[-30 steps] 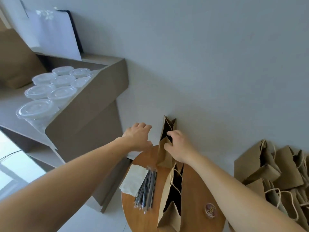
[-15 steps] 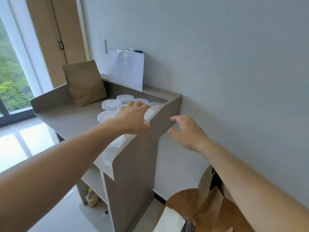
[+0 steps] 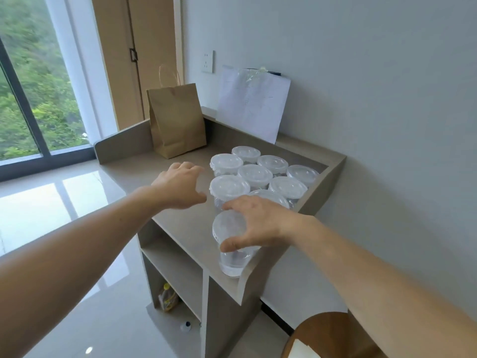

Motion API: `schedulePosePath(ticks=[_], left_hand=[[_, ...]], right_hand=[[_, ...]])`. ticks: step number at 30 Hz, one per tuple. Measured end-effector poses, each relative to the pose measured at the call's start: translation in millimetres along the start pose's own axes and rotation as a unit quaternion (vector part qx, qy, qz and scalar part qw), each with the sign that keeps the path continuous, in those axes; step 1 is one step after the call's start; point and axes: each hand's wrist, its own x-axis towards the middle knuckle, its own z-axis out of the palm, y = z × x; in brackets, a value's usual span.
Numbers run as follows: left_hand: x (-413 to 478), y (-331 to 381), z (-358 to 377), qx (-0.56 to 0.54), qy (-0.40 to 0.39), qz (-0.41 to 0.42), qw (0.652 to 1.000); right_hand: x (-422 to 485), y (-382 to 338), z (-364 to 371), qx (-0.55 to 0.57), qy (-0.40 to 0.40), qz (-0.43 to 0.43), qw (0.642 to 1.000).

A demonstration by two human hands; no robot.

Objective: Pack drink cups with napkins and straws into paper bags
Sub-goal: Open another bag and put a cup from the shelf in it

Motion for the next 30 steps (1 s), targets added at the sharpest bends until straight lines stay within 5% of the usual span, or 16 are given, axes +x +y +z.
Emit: schedulePosePath(ticks=[8,17,24,30], left_hand=[[6,-4,7,-0.008,-0.005,0.015,1.0],[29,42,-38,-0.034,0.055,0.075,0.995],[30,153,-33,-0.037,0.064,0.209,0.975],[-1,283,17,-0.029,0.0,0.289,0.957]], right_hand=[[8,-11,5,-0.074,-0.012,-0.002,0.997],[-49,-9,-56,0.171,0.114,0.011,0.979],[-169,42,-89,0.222,0.238,0.082,0.942],[-275,103,-60,0.175,0.233,0.234,0.927]])
